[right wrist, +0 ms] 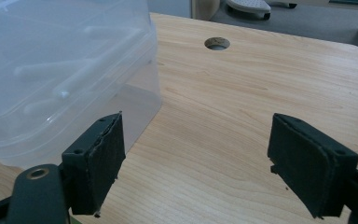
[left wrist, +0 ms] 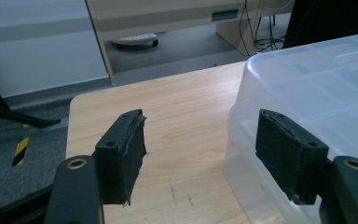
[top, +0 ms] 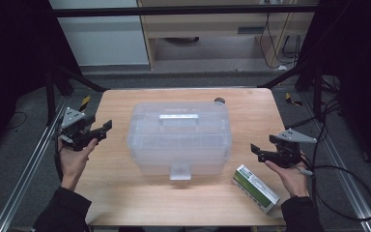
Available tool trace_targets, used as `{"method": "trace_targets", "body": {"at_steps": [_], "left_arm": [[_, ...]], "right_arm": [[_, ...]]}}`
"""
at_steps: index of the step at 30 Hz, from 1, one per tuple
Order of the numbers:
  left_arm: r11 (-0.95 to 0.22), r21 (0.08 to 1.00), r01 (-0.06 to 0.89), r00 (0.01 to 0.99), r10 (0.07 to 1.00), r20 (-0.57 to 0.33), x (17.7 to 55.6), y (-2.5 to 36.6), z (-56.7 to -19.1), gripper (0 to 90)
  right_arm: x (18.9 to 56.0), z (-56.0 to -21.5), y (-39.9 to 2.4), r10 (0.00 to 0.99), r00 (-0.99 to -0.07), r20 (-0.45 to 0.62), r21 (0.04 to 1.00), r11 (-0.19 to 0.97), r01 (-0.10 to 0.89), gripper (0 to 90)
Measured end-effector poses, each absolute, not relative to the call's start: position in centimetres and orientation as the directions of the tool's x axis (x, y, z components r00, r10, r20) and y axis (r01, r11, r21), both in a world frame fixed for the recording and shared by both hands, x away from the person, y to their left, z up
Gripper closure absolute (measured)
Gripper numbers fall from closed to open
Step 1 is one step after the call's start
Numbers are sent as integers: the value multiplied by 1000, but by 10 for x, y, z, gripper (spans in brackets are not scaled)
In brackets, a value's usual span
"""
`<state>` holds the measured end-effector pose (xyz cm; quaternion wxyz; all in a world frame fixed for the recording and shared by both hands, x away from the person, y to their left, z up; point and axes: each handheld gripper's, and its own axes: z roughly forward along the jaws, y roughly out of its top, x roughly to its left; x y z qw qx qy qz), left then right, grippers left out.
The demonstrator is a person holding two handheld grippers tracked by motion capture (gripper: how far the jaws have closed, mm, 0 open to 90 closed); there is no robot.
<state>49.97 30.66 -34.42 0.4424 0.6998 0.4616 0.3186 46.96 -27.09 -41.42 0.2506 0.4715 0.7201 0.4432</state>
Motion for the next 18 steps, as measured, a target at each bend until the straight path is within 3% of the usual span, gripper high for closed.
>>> {"method": "trace_targets", "body": {"at_steps": [18], "left_arm": [[-373, 876, 306, 490, 851, 191, 512, 270, -298, 323]], "right_arm": [[471, -419, -276, 903, -427, 59, 859, 171, 482, 169]]}}
